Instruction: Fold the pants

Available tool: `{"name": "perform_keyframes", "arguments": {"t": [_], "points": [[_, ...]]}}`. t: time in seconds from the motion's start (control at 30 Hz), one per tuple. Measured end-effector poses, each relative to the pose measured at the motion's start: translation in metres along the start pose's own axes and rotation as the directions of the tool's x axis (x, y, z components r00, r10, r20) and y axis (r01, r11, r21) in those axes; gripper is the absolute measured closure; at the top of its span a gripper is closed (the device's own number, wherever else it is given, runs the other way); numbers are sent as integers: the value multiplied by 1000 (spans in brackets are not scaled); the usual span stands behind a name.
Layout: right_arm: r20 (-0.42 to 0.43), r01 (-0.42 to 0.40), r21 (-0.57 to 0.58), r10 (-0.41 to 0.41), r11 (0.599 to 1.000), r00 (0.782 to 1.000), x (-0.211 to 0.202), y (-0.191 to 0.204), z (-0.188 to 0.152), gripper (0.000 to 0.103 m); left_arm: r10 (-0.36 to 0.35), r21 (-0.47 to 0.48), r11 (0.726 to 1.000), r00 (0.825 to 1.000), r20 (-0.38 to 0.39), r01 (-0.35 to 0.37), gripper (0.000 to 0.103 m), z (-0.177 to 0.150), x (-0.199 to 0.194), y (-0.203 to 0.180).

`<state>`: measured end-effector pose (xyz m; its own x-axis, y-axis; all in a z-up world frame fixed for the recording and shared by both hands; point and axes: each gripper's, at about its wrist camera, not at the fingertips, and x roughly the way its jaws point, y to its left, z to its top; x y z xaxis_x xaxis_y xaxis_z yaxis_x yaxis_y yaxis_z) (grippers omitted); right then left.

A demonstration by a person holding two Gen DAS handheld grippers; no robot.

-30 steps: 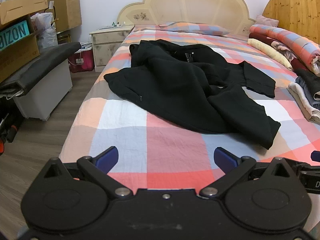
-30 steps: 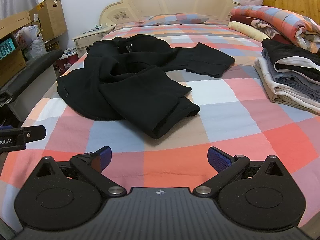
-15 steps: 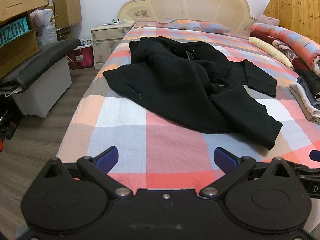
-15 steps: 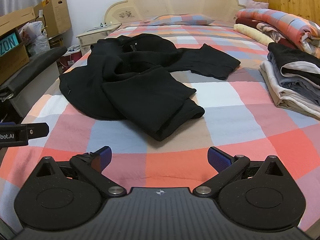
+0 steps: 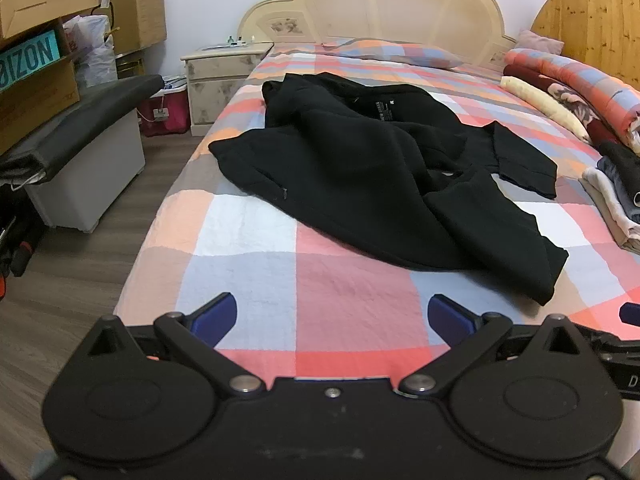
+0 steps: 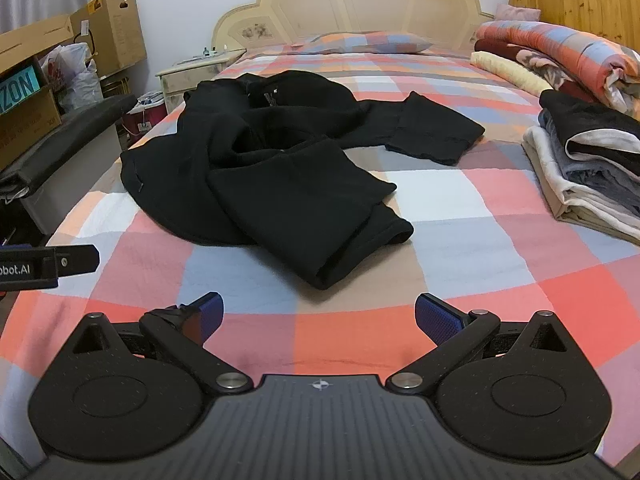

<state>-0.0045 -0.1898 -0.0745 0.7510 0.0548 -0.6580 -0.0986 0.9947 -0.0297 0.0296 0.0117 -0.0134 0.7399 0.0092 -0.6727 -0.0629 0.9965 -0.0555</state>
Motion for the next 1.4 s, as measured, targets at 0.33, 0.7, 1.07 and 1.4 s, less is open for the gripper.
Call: {"name": "perform_keyframes", "arguments": {"t": [0.33,0.7,1.07,1.4], "points": [[-3,-2,2,2,1000,1000,1,1,1,0,1,-6,1000,1000,-7,-1,0,2,3,1],[-10,-9,0,9,1000,1000,8,3,2,0,1,-14,1000,1000,-16,-1,0,3,9,4],[7,-14,-6,14,1000,1000,12,2,5,0,-2,-9,1000,1000,-23,2,0,7,15,5],[9,-22,-11,22,1000,1000,15,2,9,0,-1,-7,1000,1000,-25,1,0,9,17,5]]}}
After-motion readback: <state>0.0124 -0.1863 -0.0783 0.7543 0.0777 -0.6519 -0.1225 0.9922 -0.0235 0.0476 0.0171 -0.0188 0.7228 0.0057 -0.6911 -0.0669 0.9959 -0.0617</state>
